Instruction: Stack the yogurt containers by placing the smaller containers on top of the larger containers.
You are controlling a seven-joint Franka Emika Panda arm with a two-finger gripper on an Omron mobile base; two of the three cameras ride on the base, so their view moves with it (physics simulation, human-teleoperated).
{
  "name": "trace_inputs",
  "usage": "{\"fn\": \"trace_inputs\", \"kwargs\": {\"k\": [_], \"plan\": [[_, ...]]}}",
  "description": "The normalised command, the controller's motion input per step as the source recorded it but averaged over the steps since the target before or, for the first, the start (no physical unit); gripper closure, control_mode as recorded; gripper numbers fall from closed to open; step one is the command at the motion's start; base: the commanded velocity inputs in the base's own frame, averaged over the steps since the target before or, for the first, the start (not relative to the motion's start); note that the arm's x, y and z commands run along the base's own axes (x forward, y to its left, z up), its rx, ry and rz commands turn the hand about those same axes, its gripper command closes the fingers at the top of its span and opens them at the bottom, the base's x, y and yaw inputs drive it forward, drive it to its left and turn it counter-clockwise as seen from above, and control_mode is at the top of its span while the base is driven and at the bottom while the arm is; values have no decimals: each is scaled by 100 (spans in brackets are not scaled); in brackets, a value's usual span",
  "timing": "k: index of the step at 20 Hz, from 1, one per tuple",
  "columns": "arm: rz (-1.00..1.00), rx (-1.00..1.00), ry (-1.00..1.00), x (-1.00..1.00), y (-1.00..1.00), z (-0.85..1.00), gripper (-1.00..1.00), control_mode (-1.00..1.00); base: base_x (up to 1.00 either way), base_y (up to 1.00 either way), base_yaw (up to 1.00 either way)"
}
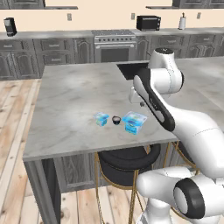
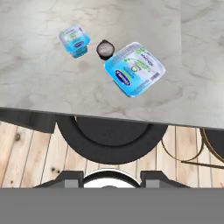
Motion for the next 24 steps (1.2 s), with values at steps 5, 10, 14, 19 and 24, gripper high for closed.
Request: {"fn": "trace_inputs", "kwargs": {"k": [5,10,14,19,24], "plan": [[5,-2,1,-9,6,-2,-100,-100,0,0,0],[13,-7,0,-26,6,-4,-100,-100,0,0,0],[14,-7,0,-20,12,-4,-100,-100,0,0,0],[13,-5,0,-10,21,-12,-100,-100,0,0,0],[9,-4,0,-1,28,-26,-100,-100,0,0,0]]}}
